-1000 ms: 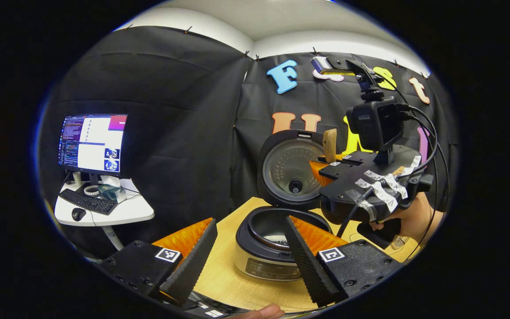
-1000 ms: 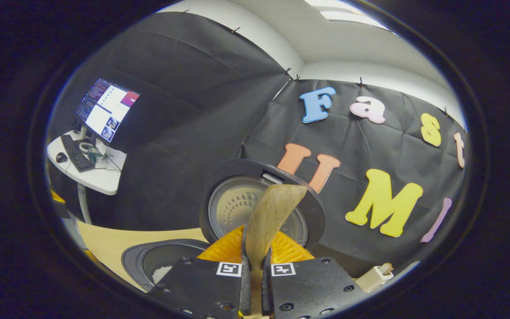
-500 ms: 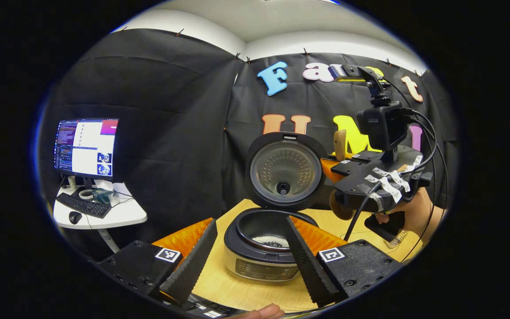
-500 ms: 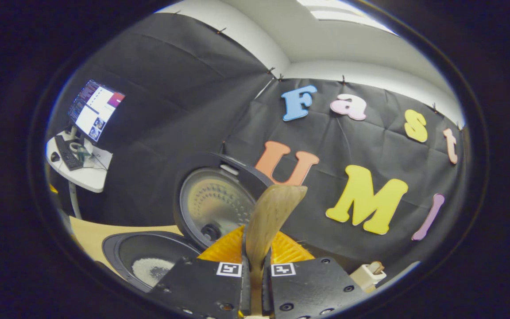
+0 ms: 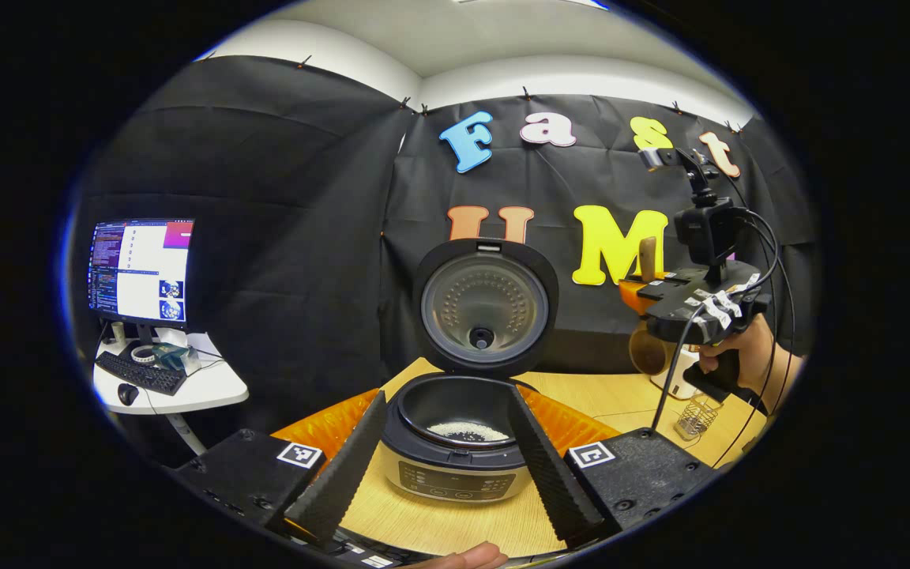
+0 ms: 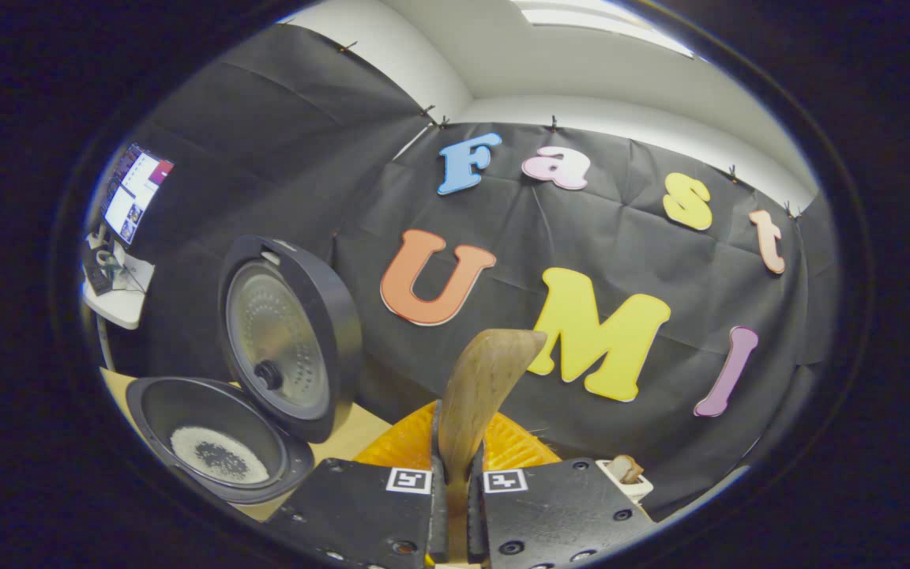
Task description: Close the left gripper, press the button to open the rice cooker; take a wooden spoon from the chopstick holder with the right hand, scoop a spoonful of rice and pour it into the rice cooker, then put the wooden spoon back into the chopstick holder.
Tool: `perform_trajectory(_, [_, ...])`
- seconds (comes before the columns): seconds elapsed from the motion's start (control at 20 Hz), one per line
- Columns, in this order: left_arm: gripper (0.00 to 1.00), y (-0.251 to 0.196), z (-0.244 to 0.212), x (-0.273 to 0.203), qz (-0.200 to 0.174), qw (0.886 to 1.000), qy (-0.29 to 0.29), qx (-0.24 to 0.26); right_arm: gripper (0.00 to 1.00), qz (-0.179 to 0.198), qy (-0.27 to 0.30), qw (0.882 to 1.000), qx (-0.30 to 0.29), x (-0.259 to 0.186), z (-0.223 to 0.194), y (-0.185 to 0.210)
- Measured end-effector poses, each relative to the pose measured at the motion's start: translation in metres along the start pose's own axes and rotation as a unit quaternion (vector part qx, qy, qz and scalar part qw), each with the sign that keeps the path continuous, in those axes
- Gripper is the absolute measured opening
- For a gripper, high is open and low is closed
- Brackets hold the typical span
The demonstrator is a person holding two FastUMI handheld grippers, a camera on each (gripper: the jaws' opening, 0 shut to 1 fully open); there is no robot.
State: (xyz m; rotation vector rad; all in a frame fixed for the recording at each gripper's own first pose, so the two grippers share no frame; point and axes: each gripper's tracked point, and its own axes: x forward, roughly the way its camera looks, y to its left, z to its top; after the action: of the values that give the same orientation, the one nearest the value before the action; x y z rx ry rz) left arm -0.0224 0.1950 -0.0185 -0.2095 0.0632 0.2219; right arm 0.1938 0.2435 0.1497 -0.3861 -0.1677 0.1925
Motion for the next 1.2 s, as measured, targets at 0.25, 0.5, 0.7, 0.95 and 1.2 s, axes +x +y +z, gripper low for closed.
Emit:
perform_trajectory(0.25, [0.97, -0.005, -0.003, 0.002, -0.003, 1.000, 0.004, 0.005, 0.09, -0.046, 0.026, 0.999, 0.014, -0.005, -0.032, -0.079])
perform_trajectory(0.5, [0.97, -0.018, -0.001, 0.001, -0.011, 1.000, 0.002, 0.002, 0.10, -0.103, 0.056, 0.992, 0.036, -0.015, -0.078, -0.164])
perform_trajectory(0.7, [0.97, -0.035, 0.001, 0.000, -0.020, 1.000, -0.004, 0.019, 0.10, -0.140, 0.077, 0.985, 0.068, -0.023, -0.122, -0.207])
perform_trajectory(0.95, [0.98, -0.063, 0.001, -0.003, -0.049, 0.999, -0.002, 0.018, 0.10, -0.153, 0.106, 0.975, 0.125, -0.030, -0.171, -0.225])
perform_trajectory(1.2, [0.99, -0.088, 0.004, -0.007, -0.091, 0.996, -0.003, 0.005, 0.10, -0.162, 0.120, 0.967, 0.155, -0.024, -0.207, -0.229])
